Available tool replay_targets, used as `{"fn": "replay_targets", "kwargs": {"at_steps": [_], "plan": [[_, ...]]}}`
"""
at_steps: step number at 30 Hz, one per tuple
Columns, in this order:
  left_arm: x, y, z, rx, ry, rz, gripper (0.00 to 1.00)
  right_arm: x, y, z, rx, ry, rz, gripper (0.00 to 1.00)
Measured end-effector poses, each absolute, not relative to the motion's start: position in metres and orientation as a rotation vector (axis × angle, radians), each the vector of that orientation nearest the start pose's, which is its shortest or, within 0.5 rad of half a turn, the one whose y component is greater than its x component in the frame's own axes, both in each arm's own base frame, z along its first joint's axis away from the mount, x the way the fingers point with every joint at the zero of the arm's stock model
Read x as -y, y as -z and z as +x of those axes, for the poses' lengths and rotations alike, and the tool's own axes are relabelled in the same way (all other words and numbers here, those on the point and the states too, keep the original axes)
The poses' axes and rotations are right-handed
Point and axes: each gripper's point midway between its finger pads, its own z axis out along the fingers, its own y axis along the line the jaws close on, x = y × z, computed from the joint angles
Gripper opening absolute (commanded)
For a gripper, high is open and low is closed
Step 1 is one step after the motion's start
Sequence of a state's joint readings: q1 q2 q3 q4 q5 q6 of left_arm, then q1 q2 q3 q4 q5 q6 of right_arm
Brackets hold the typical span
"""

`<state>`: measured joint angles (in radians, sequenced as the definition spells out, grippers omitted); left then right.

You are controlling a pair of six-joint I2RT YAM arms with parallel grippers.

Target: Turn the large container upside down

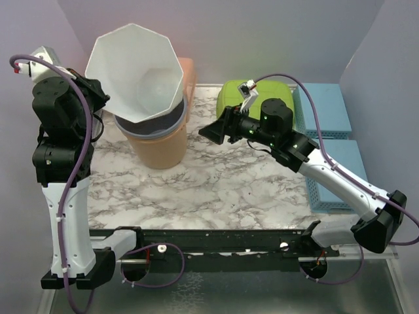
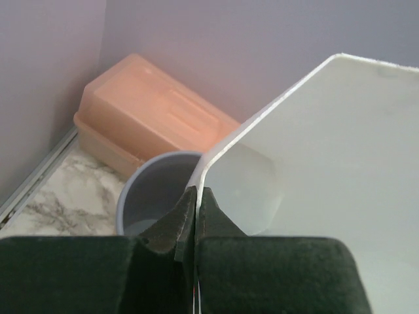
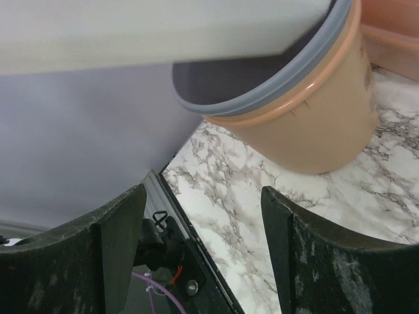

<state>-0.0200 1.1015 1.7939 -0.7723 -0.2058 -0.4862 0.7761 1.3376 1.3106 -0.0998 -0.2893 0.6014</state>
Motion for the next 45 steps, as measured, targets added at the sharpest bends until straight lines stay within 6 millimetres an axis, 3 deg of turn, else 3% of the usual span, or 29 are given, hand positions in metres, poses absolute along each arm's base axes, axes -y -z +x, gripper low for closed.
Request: {"fn": "replay_targets", "kwargs": {"at_steps": [7,11,14,23,28,31,37,45], "plan": [[-0.002,-0.551,0.283,-1.405,0.31,-0.505,0.0,-0.331,-0.353,0.266,-1.825,-1.131,-0.277,0.73],[0.007,-0.557,0.28,-1.398,0.361,-0.475,0.0,-0.298,-0.35,0.276,-1.813,-1.005,-0.105,0.73],[0.02,-0.55,0.284,-1.42,0.421,-0.444,0.0,-0.267,-0.347,0.279,-1.785,-0.91,0.027,0.73],[0.098,-0.487,0.31,-1.614,0.811,-0.292,0.0,-0.193,-0.357,0.277,-1.652,-0.742,0.313,0.74],[0.12,-0.462,0.307,-1.66,0.931,-0.257,0.0,-0.163,-0.368,0.271,-1.586,-0.708,0.441,0.74],[0.129,-0.434,0.296,-1.712,0.981,-0.261,0.0,-0.149,-0.372,0.267,-1.575,-0.681,0.496,0.73],[0.145,-0.394,0.27,-1.79,1.039,-0.233,0.0,-0.137,-0.372,0.267,-1.579,-0.633,0.555,0.73],[0.185,-0.333,0.248,-1.952,1.082,-0.17,0.0,-0.15,-0.351,0.278,-1.663,-0.588,0.554,0.73]]}}
